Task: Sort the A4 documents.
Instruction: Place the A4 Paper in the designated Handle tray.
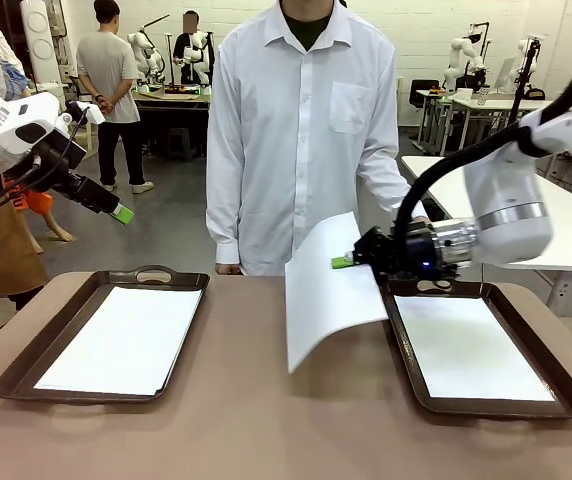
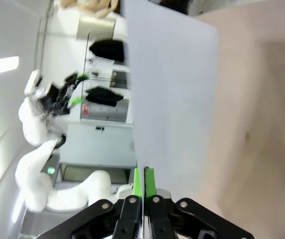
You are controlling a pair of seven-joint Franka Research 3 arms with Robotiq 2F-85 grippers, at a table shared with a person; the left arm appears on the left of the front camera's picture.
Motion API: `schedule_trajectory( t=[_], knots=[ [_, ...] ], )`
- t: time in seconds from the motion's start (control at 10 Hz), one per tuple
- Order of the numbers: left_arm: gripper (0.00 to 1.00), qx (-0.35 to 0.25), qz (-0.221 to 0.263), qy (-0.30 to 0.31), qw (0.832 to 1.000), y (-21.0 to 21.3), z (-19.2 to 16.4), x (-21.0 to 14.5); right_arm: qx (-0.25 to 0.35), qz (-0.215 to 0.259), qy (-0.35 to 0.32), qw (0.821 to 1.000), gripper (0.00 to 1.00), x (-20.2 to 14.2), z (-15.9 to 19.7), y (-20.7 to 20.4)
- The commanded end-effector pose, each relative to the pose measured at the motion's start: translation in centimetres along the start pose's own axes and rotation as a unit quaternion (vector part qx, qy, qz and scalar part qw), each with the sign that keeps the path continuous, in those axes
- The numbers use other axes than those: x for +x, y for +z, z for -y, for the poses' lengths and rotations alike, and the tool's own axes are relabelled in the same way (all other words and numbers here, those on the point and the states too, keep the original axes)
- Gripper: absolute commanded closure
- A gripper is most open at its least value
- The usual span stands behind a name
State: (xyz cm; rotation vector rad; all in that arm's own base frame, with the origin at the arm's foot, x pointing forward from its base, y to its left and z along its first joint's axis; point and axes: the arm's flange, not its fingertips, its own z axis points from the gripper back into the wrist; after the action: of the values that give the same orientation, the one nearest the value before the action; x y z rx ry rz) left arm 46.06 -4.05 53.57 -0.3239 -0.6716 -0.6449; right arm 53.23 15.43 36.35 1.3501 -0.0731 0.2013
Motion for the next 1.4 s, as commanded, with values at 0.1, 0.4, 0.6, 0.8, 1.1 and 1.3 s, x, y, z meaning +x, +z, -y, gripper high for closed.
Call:
schedule_trajectory(
  t=[0.1,0.4,0.6,0.8,1.1,1.3],
  knots=[
    [0.0,-0.005,0.003,0.0,1.0,0.1,-0.1,-0.1,0.05,-0.06,0.038,0.996,0.99,-2.4,0.5,6.6],
    [0.0,-0.005,0.003,0.0,1.0,0.1,-0.1,-0.1,0.059,-0.024,0.05,0.997,0.99,-3.0,1.1,14.0],
    [0.0,-0.005,0.003,0.0,1.0,0.1,-0.1,-0.1,0.062,-0.017,0.063,0.996,0.99,-2.9,1.1,17.3],
    [0.0,-0.005,0.003,0.0,1.0,0.1,-0.1,-0.1,0.056,-0.033,0.061,0.996,0.99,-2.3,2.0,19.6],
    [0.0,-0.005,0.003,0.0,1.0,0.1,-0.1,-0.1,0.055,-0.06,0.018,0.997,0.99,-0.7,3.5,21.9],
    [0.0,-0.005,0.003,0.0,1.0,0.1,-0.1,-0.1,0.05,-0.07,-0.006,0.996,0.99,0.0,5.0,22.7]
  ],
)
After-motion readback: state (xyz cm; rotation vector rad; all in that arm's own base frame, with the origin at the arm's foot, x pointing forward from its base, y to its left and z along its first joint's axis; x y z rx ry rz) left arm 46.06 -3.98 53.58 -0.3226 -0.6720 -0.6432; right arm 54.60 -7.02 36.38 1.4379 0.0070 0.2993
